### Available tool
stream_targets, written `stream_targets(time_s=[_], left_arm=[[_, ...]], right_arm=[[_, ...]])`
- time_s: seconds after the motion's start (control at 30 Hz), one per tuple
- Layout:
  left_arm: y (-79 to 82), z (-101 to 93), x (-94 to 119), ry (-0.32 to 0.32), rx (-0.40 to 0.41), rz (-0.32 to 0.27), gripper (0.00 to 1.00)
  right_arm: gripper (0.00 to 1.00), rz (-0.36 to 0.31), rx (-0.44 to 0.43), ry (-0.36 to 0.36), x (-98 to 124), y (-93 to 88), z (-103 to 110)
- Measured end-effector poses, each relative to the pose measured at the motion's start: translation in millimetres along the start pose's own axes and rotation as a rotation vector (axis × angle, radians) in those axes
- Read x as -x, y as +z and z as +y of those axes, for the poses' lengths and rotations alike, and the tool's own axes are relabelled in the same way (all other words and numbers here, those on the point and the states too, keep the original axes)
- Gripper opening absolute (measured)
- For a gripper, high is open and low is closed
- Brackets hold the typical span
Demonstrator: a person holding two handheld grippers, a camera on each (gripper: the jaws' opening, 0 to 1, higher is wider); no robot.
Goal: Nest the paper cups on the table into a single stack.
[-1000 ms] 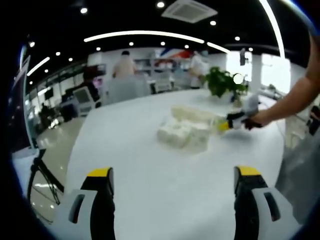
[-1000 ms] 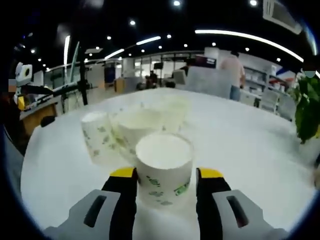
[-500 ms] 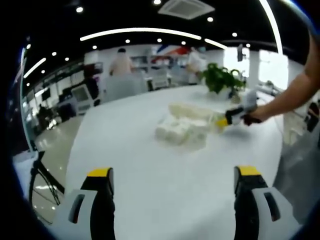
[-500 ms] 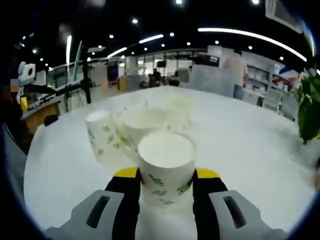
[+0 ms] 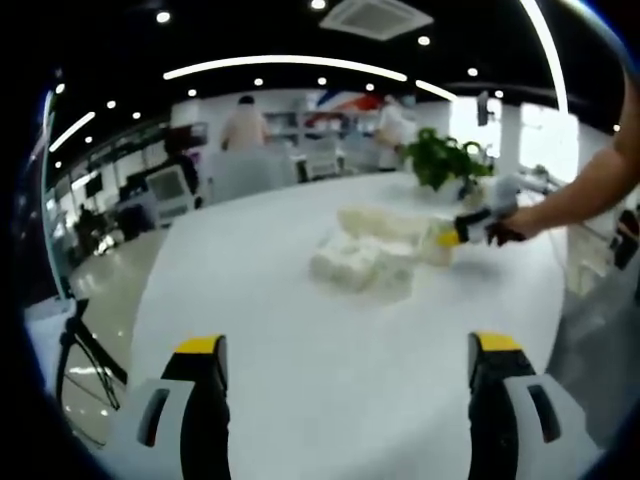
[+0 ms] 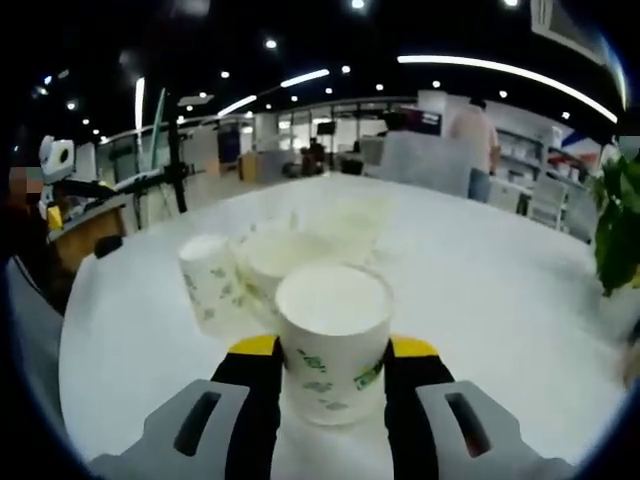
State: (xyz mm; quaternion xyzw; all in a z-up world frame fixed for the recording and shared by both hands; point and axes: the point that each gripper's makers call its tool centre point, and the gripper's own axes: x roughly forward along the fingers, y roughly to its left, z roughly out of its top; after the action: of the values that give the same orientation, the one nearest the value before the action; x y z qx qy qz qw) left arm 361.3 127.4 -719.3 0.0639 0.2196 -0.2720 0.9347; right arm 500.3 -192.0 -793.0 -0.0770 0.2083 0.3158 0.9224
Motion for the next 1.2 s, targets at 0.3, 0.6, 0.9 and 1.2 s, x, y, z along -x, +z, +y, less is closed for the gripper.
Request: stream_targets(time_s=[0.3, 0.6, 0.9, 1.2], left_arm=[[3.8, -1.2, 2.0, -0.006, 0.005, 0.004, 0.98], [10.2, 2.2, 6.2, -0.004, 0.000, -0.006, 0.99], [15.1, 2.5, 10.5, -0.003, -0.002, -0.019, 0.99], [24.9, 1.9, 9.9, 0.000, -0.002, -0.042, 0.99]], right_arm=[[0.38, 0.034, 0.003, 0.007, 7.7, 17.3, -8.0], [0.37, 0.056, 0.025, -0.006, 17.9, 34.2, -19.5], [0.37, 0.035, 0.022, -0.029, 32.3, 53.8, -32.1], [0.37, 0.006, 0.022, -0.043, 41.2, 74.3, -34.1]])
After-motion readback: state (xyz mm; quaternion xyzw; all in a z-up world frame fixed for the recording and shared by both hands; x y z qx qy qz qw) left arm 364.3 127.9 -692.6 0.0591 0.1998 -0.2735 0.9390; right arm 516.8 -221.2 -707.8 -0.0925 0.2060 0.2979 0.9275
